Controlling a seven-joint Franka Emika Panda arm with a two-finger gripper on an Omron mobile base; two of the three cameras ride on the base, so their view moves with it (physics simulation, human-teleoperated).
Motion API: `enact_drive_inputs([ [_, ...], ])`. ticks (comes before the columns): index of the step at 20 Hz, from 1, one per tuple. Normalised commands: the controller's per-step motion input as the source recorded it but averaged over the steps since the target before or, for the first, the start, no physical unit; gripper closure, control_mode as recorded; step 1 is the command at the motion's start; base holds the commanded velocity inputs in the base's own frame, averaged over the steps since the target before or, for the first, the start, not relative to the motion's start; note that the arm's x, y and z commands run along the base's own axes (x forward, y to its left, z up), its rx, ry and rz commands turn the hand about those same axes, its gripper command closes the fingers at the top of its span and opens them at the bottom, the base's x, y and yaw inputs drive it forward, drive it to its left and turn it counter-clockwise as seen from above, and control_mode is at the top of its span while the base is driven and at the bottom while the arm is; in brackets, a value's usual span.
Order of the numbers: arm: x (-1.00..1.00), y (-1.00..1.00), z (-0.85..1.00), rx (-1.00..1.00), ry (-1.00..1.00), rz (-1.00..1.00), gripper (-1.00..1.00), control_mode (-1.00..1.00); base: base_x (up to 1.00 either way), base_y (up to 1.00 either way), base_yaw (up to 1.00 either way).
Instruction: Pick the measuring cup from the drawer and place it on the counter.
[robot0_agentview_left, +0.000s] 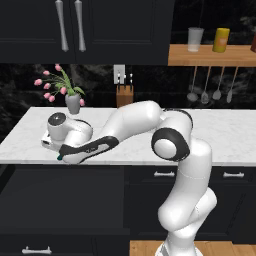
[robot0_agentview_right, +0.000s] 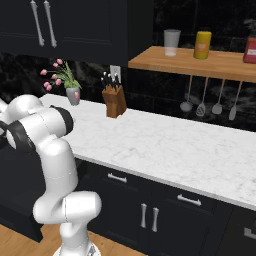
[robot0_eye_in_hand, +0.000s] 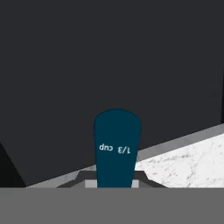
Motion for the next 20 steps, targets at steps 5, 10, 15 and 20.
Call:
enact_drive_inputs([
  [5,1.00,-0.16,0.04,-0.02,0.14,0.00,1.00,-1.00,0.00,0.00,0.00],
  [10,1.00,-0.08,-0.65,-0.09,0.03,0.00,1.00,-1.00,0.00,0.00,0.00],
  [15,0.99,0.00,-0.73,-0.05,0.00,0.00,-1.00,-1.00,0.00,0.00,0.00],
  [20,0.65,0.00,-0.08,-0.03,0.00,0.00,-1.00,-1.00,0.00,0.00,0.00],
])
